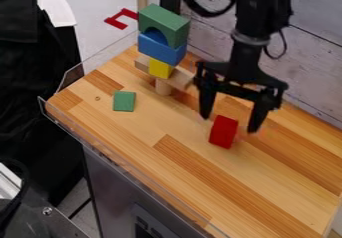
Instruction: Put the red cube on top of the green arch from the tower
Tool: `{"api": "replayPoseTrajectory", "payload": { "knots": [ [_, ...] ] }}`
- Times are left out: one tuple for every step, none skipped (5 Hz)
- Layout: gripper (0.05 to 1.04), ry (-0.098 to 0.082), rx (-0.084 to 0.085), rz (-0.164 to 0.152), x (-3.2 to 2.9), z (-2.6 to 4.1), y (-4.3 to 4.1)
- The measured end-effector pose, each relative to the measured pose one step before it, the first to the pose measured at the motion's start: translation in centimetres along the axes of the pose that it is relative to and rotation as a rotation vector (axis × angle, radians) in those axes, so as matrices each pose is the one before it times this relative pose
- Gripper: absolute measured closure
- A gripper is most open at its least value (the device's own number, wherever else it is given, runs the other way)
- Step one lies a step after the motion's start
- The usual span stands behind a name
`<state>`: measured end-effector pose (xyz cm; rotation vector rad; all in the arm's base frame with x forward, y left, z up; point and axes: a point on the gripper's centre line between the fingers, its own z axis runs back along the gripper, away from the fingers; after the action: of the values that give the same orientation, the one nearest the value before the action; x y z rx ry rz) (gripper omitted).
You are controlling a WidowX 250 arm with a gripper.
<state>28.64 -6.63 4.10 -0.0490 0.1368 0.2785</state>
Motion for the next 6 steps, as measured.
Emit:
{"api": "replayPoseTrajectory", "payload": {
  "knots": [
    [0.084,0.0007,-0.0137,0.0162,0.098,-0.456,0.359],
    [0.084,0.0142,0.0018,0.0115,0.324,-0.919,0.344],
    [0.084,0.0028,-0.005,0.0184,0.348,-0.027,0.59],
    [0.084,0.0255,-0.0028,0.0045,0.47,-1.092,0.211],
    [0.084,0.0238,0.0022,0.0044,0.327,-0.998,0.223],
    [0.138,0.0138,0.0016,-0.0005,0.119,-0.493,-0.005]
  ]
}}
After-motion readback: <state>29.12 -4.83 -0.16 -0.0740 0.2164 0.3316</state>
